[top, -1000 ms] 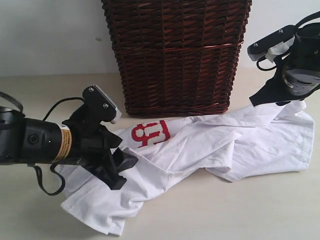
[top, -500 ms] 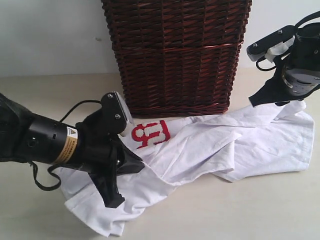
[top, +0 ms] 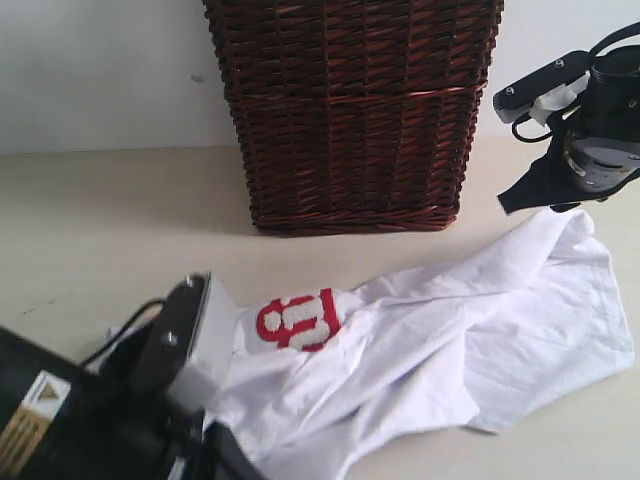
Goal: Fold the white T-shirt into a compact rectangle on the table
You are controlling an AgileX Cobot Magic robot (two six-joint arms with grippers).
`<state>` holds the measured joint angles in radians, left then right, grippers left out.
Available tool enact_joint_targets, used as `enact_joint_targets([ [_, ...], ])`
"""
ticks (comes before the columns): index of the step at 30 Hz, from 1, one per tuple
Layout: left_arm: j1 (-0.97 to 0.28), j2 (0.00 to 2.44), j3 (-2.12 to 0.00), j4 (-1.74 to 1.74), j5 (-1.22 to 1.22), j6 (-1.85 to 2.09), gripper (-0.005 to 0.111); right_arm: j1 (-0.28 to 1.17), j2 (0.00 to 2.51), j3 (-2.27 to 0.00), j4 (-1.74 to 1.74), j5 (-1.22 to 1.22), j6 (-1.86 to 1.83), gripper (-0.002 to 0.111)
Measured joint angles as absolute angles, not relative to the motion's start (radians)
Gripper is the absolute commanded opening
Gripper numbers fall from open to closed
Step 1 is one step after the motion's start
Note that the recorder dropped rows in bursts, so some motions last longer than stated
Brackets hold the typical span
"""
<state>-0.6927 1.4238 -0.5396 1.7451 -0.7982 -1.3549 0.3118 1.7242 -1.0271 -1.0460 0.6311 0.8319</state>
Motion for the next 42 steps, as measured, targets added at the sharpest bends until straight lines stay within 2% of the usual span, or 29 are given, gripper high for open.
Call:
enact_joint_targets([
  [2,-0.736,1.422,-0.500,1.749,-0.802,-1.359,0.002,0.312,1.724,-1.027,-1.046,0.631,0.832,0.045],
  [4,-0.763,1.422,-0.483,1.753,-0.795,-1.363,0.012,0.312,1.724,-1.027,-1.046,0.631,0.832,0.045],
  [6,-0.773,1.422,-0.482,1.754,-0.760,-1.374,0.031,0.312,1.724,-1.027,-1.046,0.631,0.832,0.045],
  [8,-0.773,1.422,-0.482,1.754,-0.712,-1.383,0.055,0.312,1.724,-1.027,-1.042,0.631,0.830,0.045],
  [10,-0.773,1.422,-0.482,1.754,-0.656,-1.394,0.071,0.312,1.724,-1.027,-1.035,0.631,0.821,0.045],
  [11,-0.773,1.422,-0.482,1.754,-0.612,-1.399,0.074,0.312,1.724,-1.027,-1.035,0.631,0.820,0.045],
  [19,-0.773,1.378,-0.482,1.693,-0.013,-1.551,0.074,0.312,1.724,-1.027,-1.031,0.631,0.813,0.045],
  [23,-0.773,1.370,-0.488,1.631,0.054,-1.567,0.073,0.312,1.724,-1.027,-1.031,0.631,0.809,0.045],
  [25,-0.773,1.382,-0.490,1.600,0.058,-1.569,0.068,0.312,1.724,-1.027,-1.029,0.631,0.809,0.045],
  [29,-0.714,1.456,-0.525,1.524,0.101,-1.573,0.050,0.312,1.724,-1.027,-1.023,0.631,0.809,0.045],
  [32,-0.619,1.543,-0.557,1.474,0.063,-1.575,0.047,0.312,1.724,-1.027,-1.014,0.631,0.809,0.045],
  [36,-0.514,1.631,-0.562,1.516,-0.227,-1.581,0.053,0.312,1.724,-1.027,-1.007,0.631,0.801,0.045],
  [39,-0.504,1.636,-0.562,1.611,-0.449,-1.581,0.056,0.312,1.724,-1.027,-1.005,0.631,0.797,0.045],
  [42,-0.504,1.617,-0.562,1.698,-0.508,-1.595,0.056,0.312,1.724,-1.027,-1.003,0.629,0.795,0.045],
])
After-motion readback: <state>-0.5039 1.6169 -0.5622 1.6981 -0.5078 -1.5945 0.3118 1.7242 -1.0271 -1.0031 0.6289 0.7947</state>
